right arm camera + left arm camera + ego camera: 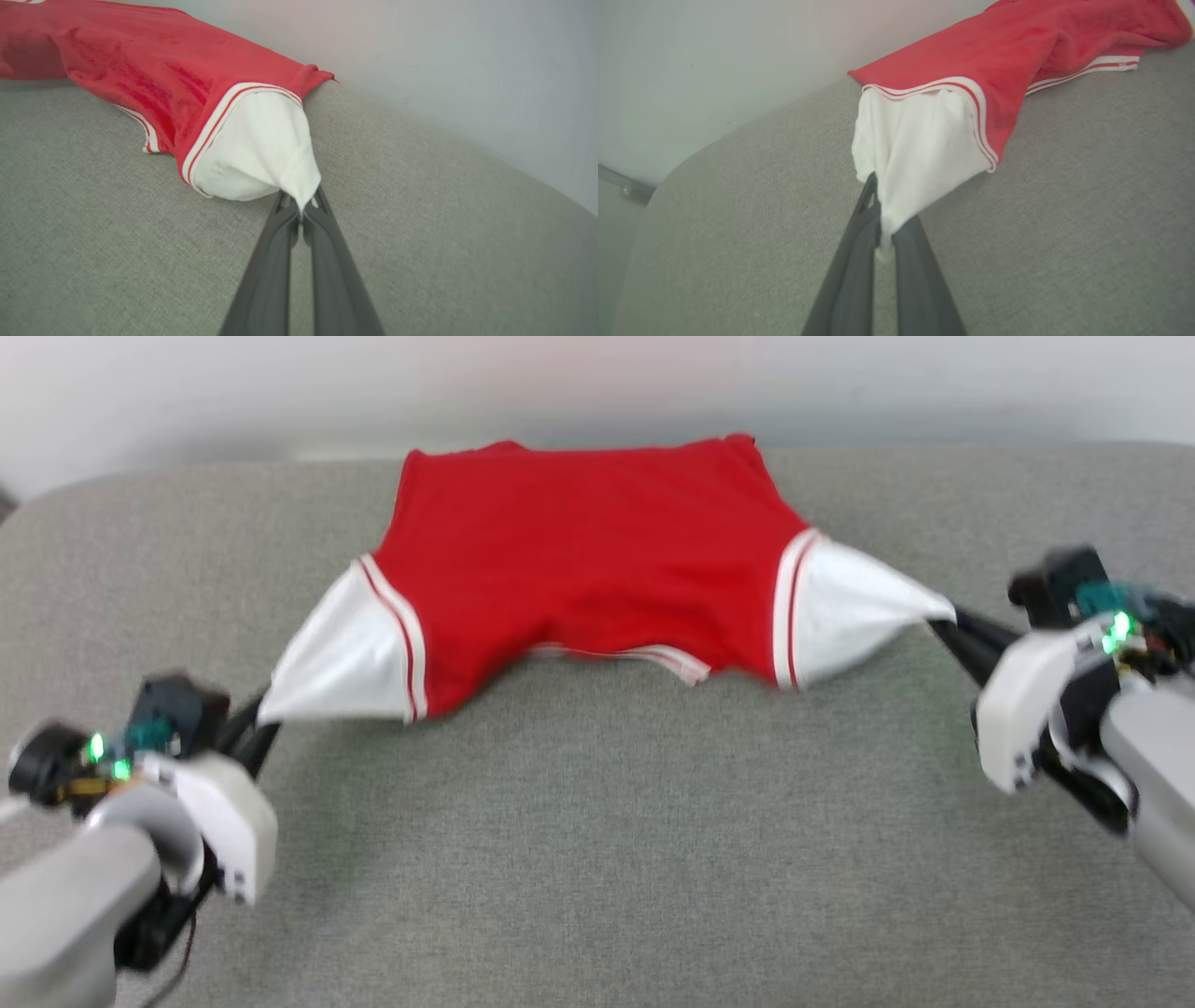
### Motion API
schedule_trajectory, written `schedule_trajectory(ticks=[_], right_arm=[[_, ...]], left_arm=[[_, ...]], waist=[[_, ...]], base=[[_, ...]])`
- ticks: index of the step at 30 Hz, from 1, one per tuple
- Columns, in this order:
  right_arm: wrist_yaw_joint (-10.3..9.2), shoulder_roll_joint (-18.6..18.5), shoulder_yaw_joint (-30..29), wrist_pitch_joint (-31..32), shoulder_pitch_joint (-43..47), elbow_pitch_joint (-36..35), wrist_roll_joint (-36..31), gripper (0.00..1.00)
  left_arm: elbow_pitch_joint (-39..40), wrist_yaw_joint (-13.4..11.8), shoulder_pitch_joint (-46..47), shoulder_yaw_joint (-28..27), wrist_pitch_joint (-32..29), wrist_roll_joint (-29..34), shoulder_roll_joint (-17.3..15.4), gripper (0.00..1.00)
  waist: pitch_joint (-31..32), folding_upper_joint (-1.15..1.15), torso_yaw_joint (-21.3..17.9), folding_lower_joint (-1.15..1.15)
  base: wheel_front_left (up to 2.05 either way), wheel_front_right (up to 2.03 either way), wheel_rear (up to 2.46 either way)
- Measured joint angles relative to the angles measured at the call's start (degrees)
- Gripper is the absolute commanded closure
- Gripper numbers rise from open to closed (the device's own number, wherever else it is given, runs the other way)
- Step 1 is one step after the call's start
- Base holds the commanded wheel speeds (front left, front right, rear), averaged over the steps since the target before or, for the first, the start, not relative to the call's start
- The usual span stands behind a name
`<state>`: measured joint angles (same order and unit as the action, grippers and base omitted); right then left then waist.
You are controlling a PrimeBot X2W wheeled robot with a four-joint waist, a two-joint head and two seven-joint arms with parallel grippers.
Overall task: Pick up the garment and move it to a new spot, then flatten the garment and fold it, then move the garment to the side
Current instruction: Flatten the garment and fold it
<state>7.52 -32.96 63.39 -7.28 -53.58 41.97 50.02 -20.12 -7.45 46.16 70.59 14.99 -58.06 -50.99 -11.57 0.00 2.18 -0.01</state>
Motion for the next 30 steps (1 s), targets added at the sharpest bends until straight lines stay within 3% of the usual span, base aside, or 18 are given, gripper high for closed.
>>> schedule_trajectory(ticks=[9, 14, 22, 27, 29, 30], right_arm=[[0.0, -10.9, -2.2, 2.4, 16.6, -11.5, 5.9, 1.0], [0.0, -16.2, -5.0, 4.5, 27.2, -17.7, 8.7, 1.0], [0.0, -20.4, -9.9, 9.8, 42.2, -25.4, 11.1, 1.0], [0.0, -20.8, -15.3, 13.4, 44.6, -28.5, 9.5, 1.0], [-0.01, -19.9, -18.5, 14.0, 44.1, -29.2, 6.9, 0.51], [-0.01, -19.2, -20.1, 14.7, 43.6, -29.4, 5.6, 0.0]], left_arm=[[14.4, -8.8, -16.1, 1.4, -0.5, -4.4, -7.3, 1.0], [19.0, -12.6, -23.9, 1.8, -0.4, -6.8, -8.8, 1.0], [20.9, -15.0, -30.7, 1.0, -0.1, -8.6, -8.3, 1.0], [22.1, -16.0, -31.0, -2.3, 0.0, -6.9, -7.5, 1.0], [22.4, -15.9, -30.8, -3.7, 0.0, -5.7, -7.2, 1.0], [22.8, -15.8, -30.4, -4.2, 0.0, -4.7, -6.8, 1.0]], waist=[[6.5, 0.0, -0.4, -0.01], [8.5, 0.0, 0.0, -0.01], [8.8, 0.0, 1.0, -0.01], [7.5, 0.0, 1.2, 0.0], [6.7, 0.0, 1.2, 0.0], [6.3, 0.0, 1.2, 0.0]], base=[[0.0, 0.0, 0.0], [0.0, 0.0, 0.0], [0.0, 0.0, 0.0], [0.0, 0.0, 0.0], [0.0, 0.0, 0.0], [0.0, 0.0, 0.0]])
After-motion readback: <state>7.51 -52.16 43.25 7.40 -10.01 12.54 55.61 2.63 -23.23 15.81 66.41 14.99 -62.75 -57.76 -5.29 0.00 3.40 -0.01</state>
